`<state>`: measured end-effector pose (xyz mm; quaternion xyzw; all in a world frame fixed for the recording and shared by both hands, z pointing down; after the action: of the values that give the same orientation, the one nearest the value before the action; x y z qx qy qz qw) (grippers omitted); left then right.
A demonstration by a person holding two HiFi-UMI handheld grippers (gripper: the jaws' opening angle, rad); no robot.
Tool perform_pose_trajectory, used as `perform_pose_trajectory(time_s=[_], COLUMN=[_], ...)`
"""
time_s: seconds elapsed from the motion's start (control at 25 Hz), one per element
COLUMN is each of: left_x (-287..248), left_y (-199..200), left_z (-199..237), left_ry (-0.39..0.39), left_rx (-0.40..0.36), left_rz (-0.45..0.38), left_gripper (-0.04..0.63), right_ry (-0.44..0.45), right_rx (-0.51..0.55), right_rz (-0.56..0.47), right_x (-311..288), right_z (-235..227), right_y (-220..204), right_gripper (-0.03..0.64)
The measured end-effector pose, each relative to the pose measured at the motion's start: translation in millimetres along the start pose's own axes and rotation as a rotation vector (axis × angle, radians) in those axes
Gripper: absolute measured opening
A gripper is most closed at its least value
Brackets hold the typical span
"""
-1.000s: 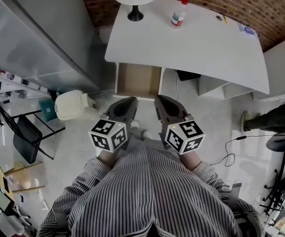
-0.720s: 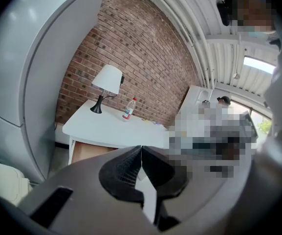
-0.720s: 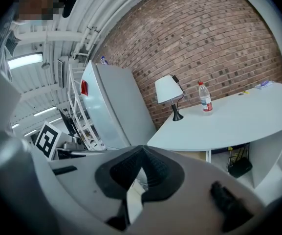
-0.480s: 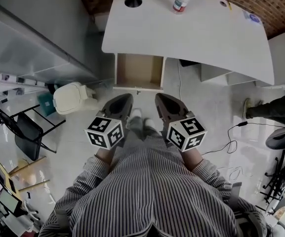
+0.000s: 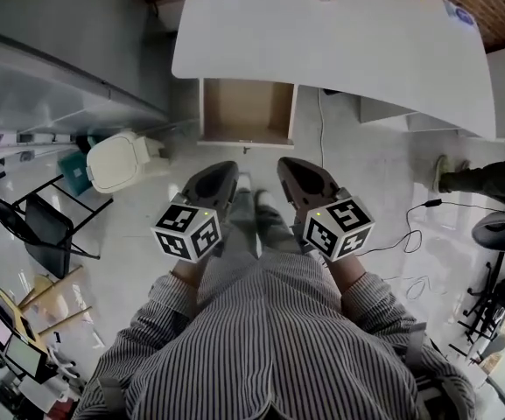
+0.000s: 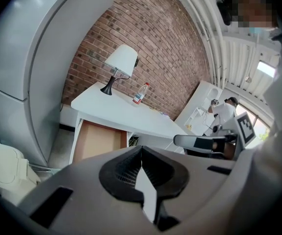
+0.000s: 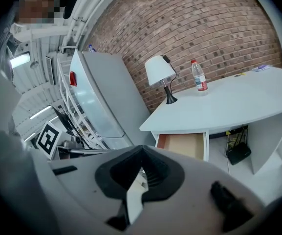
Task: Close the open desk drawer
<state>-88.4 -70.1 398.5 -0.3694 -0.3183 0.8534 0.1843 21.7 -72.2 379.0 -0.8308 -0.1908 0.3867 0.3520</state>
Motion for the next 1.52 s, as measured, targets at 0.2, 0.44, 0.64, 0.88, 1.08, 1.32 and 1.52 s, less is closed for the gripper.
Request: perform_pose_trajectory(time_s=[0.2, 0.44, 0.64, 0.88, 1.08, 1.32, 1.52], left_x=[-16, -44, -62, -81, -97, -116, -133], left_y=[-16, -37, -61, -88, -104, -120, -137], left_z=[23, 48, 63, 82, 104, 121, 135], left_ry=[0.025, 0.062, 0.069, 0.07, 0.081, 0.072, 0.083], left_rx=[0.024, 0.066, 0.068, 0.076, 0.085, 0.064, 0.04], left_rz=[0.034, 0.072, 0.135, 0.195, 0.225, 0.212, 0.235], left_gripper=[0.014, 0.014, 0.014, 0.014, 0.014, 0.014, 0.014], right_ry=[-0.021, -0.009, -0.005, -0.042, -0.033, -0.048, -0.102], right_rx=[-0.009, -0.041, -0.052, -0.101, -0.167, -0.185, -0.184], right_rz=[0.029, 0.062, 0.104, 0.124, 0.118, 0.064, 0.086], right_x=[-18, -42, -62, -79, -97, -120, -141], right_z=[-12, -31, -46, -67, -81, -97, -107], right_y=[-12, -36, -58, -90, -109, -127, -153], right_gripper=[0.015, 0.015, 0.015, 0.015, 0.015, 0.017, 0.017])
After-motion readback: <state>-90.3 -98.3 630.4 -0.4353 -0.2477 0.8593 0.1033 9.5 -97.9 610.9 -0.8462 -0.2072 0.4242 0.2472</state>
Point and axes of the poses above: the fingertips, and each gripper's own axes: x backward along the fingers, z to its left, y out of its top, the point moved 2 cm from there along x, backward along the fingers, and after that the axes turned 3 degrees about z, right-handed, at the moved point
